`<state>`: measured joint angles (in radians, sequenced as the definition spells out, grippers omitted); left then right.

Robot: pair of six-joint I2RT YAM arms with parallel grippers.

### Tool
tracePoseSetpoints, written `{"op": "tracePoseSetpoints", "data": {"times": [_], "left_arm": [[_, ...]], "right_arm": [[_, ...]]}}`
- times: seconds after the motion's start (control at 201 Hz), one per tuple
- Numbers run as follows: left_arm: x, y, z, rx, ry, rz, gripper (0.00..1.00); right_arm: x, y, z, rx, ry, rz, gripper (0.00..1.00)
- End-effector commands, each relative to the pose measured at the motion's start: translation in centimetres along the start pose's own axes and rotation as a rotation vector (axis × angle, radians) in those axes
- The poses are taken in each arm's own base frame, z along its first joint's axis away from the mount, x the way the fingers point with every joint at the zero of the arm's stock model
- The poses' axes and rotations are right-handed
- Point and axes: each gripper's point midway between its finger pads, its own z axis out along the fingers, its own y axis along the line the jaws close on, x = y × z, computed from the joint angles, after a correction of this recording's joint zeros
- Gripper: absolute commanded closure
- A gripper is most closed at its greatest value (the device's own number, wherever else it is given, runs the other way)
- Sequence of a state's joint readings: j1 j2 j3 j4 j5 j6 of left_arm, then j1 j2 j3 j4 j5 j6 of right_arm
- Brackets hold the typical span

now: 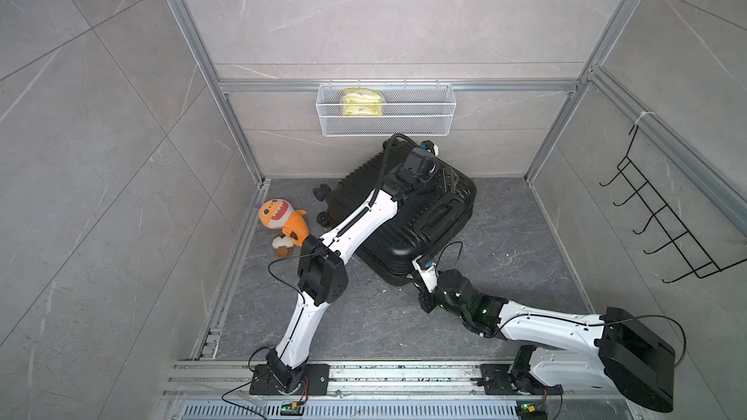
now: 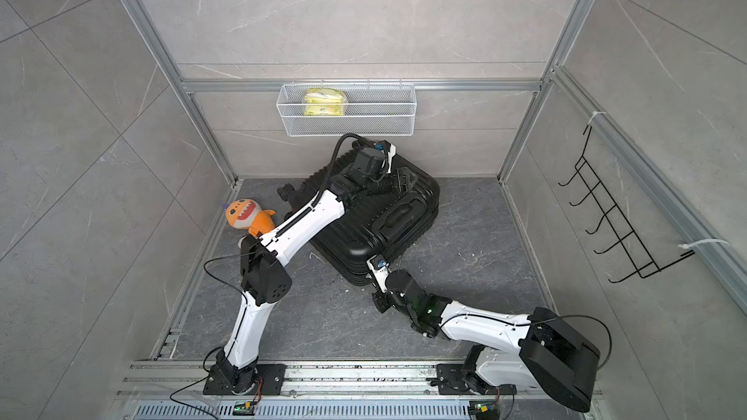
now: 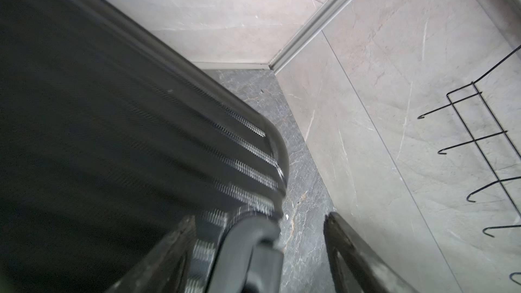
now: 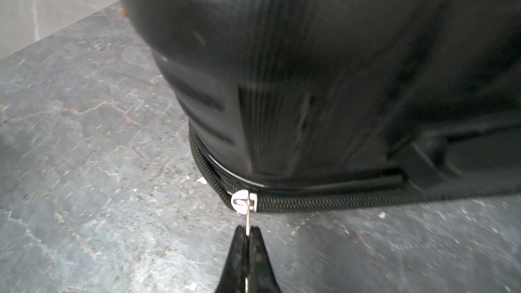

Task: Close the suitcase zippers
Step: Zip the zipper on the suitcase.

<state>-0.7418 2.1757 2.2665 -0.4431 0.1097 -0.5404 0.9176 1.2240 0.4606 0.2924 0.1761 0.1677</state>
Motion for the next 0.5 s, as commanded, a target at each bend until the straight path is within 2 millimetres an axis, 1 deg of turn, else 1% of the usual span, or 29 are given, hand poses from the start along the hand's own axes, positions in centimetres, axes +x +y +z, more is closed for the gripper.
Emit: {"op": "tracePoseSetpoints", "data": {"times": [0.0,0.1,0.179,0.239,0.284,0.354,0.444,0.448,0.493], "left_arm": [[-3.5,0.1,-7.3,-0.064,-0.044,0.225,0.2],[-3.1,1.7,-10.2,-0.097,0.012,0.338,0.19],[-1.6,3.1,-11.9,-0.119,0.092,0.456,0.18],[-0.2,4.4,-12.7,-0.15,0.156,0.547,0.18],[1.3,5.2,-13.1,-0.151,0.21,0.637,0.2],[3.4,6.5,-13.7,-0.153,0.276,0.777,0.2],[5.7,7.3,-14.2,-0.118,0.317,0.967,0.18],[5.8,7.3,-14.5,-0.113,0.318,0.982,0.18],[7.2,7.3,-14.8,-0.055,0.331,1.097,0.16]], "right_arm": [[1.1,-2.6,-0.6,0.106,0.018,0.056,1.0],[1.6,-3.2,-1.0,0.125,0.035,0.065,1.0],[1.9,-3.3,-1.3,0.117,0.044,0.066,1.0],[2.1,-3.0,-1.3,0.086,0.054,0.059,1.0],[2.3,-2.6,-1.2,0.061,0.067,0.048,1.0],[2.4,-1.9,-1.1,0.019,0.085,0.029,1.0],[2.4,-1.4,-1.1,-0.014,0.096,0.013,1.0],[2.4,-1.4,-1.1,-0.016,0.096,0.013,1.0],[2.4,-1.2,-1.1,-0.026,0.101,0.01,1.0]]}}
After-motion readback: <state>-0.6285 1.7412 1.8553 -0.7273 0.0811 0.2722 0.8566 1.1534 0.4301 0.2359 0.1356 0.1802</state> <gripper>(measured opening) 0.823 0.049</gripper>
